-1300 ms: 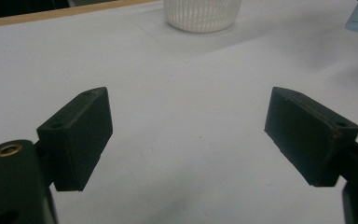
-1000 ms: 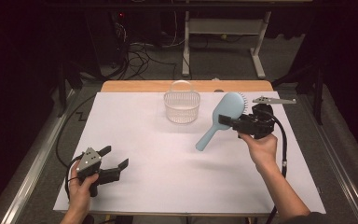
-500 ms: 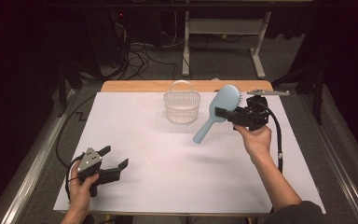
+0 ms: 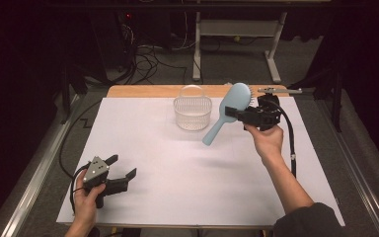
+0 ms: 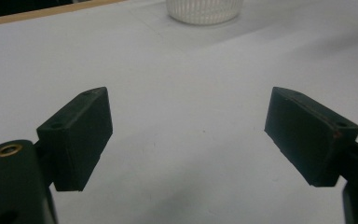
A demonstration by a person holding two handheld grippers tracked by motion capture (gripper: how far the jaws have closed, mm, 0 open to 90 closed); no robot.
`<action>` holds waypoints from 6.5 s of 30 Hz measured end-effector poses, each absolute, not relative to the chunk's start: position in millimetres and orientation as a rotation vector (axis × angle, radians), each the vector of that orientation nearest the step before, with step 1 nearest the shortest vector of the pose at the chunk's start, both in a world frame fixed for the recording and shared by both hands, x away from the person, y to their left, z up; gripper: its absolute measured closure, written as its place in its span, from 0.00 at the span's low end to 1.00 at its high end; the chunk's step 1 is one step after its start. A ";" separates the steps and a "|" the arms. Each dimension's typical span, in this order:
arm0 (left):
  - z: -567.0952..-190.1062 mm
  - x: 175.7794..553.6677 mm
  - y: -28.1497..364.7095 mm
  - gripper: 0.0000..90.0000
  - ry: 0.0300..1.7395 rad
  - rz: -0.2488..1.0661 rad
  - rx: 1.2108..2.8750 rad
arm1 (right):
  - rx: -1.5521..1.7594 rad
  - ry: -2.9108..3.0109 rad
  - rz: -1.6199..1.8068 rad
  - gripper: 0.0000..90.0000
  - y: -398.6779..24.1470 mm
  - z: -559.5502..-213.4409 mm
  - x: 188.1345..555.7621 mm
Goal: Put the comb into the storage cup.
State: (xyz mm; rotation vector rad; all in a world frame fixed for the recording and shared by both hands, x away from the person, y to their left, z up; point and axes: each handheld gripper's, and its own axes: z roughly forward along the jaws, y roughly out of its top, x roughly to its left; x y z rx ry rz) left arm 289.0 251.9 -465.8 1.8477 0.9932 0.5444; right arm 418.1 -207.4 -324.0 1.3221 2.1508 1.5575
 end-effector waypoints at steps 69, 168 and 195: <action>-467.2 289.5 252.1 0.18 0.994 0.536 1.848 | 1.376 1.960 1.512 0.59 -163.2 -291.3 489.0; -468.1 290.2 255.1 0.18 1.012 0.538 1.846 | 1.492 2.107 1.213 0.43 -126.5 -366.8 515.9; -468.6 290.4 255.7 0.18 1.014 0.523 1.838 | 1.507 2.147 1.169 0.37 -138.4 -368.7 517.9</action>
